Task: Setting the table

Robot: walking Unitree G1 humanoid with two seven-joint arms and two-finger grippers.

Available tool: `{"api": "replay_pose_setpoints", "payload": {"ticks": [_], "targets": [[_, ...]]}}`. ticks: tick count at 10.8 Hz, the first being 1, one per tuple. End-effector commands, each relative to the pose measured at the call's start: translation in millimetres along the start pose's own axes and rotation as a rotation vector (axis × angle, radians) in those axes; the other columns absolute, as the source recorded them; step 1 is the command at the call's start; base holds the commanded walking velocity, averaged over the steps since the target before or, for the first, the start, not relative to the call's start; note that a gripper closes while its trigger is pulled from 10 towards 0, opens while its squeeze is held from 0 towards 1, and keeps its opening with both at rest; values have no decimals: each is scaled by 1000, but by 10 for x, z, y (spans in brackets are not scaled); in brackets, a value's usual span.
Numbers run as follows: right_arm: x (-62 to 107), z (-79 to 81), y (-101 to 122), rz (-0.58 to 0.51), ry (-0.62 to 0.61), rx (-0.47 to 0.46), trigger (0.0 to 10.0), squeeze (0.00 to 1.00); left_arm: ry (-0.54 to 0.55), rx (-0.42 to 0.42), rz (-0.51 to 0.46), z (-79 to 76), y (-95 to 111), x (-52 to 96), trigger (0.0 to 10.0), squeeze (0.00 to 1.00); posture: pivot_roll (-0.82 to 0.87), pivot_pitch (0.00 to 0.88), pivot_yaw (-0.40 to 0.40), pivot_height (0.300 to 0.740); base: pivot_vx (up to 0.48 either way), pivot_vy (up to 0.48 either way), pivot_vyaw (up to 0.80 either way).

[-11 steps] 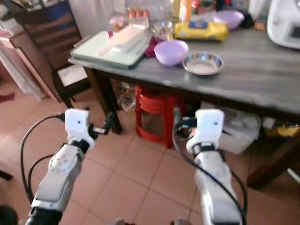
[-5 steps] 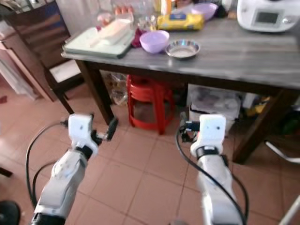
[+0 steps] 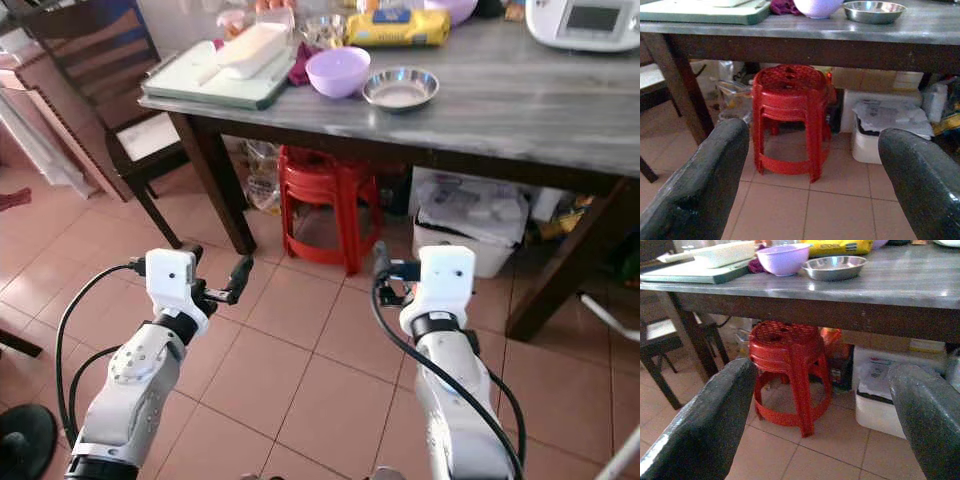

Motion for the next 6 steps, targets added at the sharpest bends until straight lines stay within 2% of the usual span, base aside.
{"api": "replay_pose_setpoints", "payload": {"ticks": [1,3,4,5,6], "targets": [[2,13,2,-2,5,-1,10000,0,6,-6,12,47,-10,5,10000,0,-102,114,131,740,0,0,-763],[30,16,55,-34,12,-14,10000,0,23,-4,2,89,-1,13,10000,0,-103,111,128,740,0,0,-644],[178,107,78,-102,85,84,10000,0,78,-22,-10,227,-19,92,10000,0,-101,108,122,740,0,0,0],[258,99,38,-108,84,147,10000,0,107,-27,-1,307,-61,162,10000,0,-101,106,116,740,0,0,0],[335,-1,-94,-39,25,115,10000,0,152,-29,26,423,-161,298,10000,0,-104,102,112,740,0,0,0]]}}
Point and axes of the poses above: a point about 5 cm out from each wrist's last joint towards the gripper, its own x axis pointing back from the gripper into the wrist, its own y axis along the axis of the wrist's last joint, z = x × y, the point moved 4 cm from there along -x, pointing out of the wrist towards the gripper, and after that the axes turned 8 degrees about x, right-handed, at the moved point
